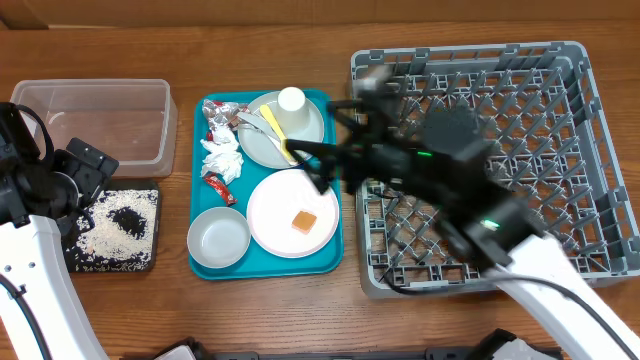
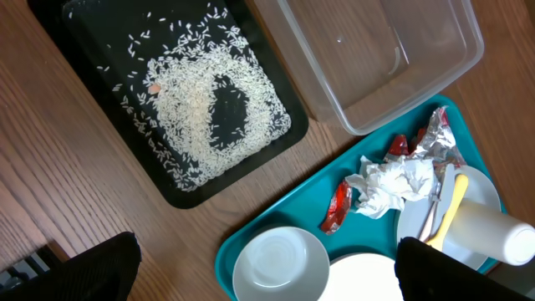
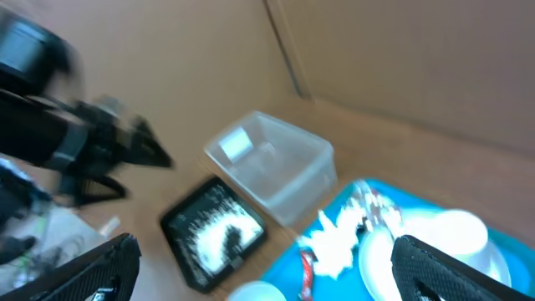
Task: Sort waste into correct bins and load items into the dishwasher rack
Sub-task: 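Reach the right gripper to the grey bowl on the teal tray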
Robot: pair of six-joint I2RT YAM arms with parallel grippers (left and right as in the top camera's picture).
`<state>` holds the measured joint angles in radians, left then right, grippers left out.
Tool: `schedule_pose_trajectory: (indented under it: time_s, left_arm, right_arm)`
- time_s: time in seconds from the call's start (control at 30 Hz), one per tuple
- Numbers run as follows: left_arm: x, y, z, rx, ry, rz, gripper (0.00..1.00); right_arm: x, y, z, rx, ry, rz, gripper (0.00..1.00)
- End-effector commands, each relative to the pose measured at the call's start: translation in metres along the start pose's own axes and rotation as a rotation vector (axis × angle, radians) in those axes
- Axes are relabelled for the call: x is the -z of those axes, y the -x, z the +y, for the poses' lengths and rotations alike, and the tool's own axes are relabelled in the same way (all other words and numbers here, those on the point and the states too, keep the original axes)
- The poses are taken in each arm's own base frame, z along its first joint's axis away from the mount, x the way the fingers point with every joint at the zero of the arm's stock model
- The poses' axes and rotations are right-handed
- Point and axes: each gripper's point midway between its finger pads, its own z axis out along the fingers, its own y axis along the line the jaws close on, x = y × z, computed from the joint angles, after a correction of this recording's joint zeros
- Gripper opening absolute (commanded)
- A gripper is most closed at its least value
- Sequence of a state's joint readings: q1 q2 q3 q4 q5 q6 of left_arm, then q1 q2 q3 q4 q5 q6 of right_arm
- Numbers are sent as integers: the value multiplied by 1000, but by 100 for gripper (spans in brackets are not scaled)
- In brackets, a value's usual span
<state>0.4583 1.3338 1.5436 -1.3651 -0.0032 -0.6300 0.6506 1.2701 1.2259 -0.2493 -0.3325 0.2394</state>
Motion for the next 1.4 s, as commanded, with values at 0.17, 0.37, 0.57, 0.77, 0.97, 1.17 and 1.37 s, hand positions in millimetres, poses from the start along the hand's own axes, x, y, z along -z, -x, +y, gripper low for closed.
schedule_pose_trajectory:
  time_s: [0.17,0.37,0.57,0.77,0.97,1.17,1.37]
  left_arm:
    - [2,2,-1,16,-8,-6,100]
    - [2,2,-1,16,-8,-6,100]
    - [2,2,-1,16,-8,-6,100]
    - [2,2,-1,16,-8,-6,100]
    - [2,2,-1,16,-8,-6,100]
    - [2,2,-1,16,-8,-6,100]
    - [2,2,-1,16,-8,-6,100]
  right_arm:
    - [-78,-100,-35,-84,-224,259,100]
    - [-104,-177,-11,-74,-176,462,100]
    - [-116,-214,7,-50,-146,541,100]
    - [-128,-232,-1,-123,-176,558,100]
    - [-134,-255,-10,-194,-221,595,90]
    - [-139,-268,-7,-194,-221,611,86]
    - [-149,-291,0,-185,-223,631,85]
